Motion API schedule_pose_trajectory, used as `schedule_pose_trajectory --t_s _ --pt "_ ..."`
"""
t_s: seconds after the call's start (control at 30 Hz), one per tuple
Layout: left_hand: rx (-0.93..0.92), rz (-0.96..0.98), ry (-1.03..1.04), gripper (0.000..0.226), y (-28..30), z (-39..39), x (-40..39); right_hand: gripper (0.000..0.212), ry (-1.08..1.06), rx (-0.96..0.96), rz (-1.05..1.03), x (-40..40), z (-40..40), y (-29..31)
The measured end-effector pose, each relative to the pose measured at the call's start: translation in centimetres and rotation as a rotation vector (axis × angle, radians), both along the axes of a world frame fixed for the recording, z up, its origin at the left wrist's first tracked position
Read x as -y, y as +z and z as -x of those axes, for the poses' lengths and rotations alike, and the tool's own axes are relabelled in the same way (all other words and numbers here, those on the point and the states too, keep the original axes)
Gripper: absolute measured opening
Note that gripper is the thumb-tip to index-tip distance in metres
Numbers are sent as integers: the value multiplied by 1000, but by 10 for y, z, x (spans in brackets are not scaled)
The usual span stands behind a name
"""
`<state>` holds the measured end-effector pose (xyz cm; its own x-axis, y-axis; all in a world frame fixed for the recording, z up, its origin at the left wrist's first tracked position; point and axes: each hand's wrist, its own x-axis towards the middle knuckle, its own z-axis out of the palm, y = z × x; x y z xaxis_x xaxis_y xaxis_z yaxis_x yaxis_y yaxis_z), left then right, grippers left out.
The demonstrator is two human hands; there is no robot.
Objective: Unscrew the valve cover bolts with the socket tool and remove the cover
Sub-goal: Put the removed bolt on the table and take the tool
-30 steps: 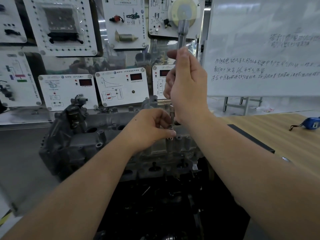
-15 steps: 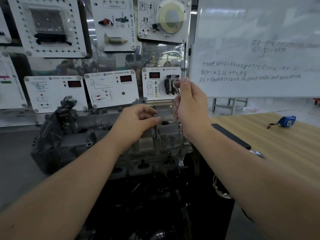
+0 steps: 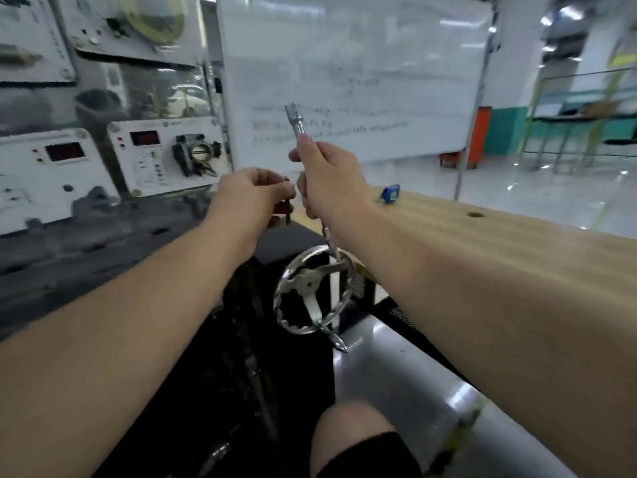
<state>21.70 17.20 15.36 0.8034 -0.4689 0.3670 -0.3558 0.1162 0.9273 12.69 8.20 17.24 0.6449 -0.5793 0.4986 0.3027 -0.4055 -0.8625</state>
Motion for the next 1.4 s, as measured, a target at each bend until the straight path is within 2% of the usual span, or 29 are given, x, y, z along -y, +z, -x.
schedule_pose_trajectory --t_s 0.17,0.37,0.5,0.67,0.77,0.93,1.0,1.2,1.4 --pt "-158 -81 -279 16 -33 59 102 41 -223 -96 -21 84 68 -28" --pt "-152 -275 -459 15 -73 145 196 37 -410 -244 -100 166 153 -60" --pt "13 -427 -515 11 -100 197 233 32 -528 -293 -138 203 211 -75" --pt "282 -626 -542 10 -129 245 257 42 -648 -341 -149 236 260 -84" --pt "424 -672 -508 13 -133 260 267 35 -655 -322 -169 243 276 -84" --pt "511 -704 -504 10 -140 279 281 39 -680 -331 -159 249 293 -77" --pt "485 -718 -536 12 -142 283 284 37 -683 -324 -155 250 297 -76" --pt "121 -675 -648 9 -140 272 277 37 -676 -329 -140 256 295 -79" --pt "71 -678 -707 8 -138 256 266 44 -633 -325 -132 249 269 -80"
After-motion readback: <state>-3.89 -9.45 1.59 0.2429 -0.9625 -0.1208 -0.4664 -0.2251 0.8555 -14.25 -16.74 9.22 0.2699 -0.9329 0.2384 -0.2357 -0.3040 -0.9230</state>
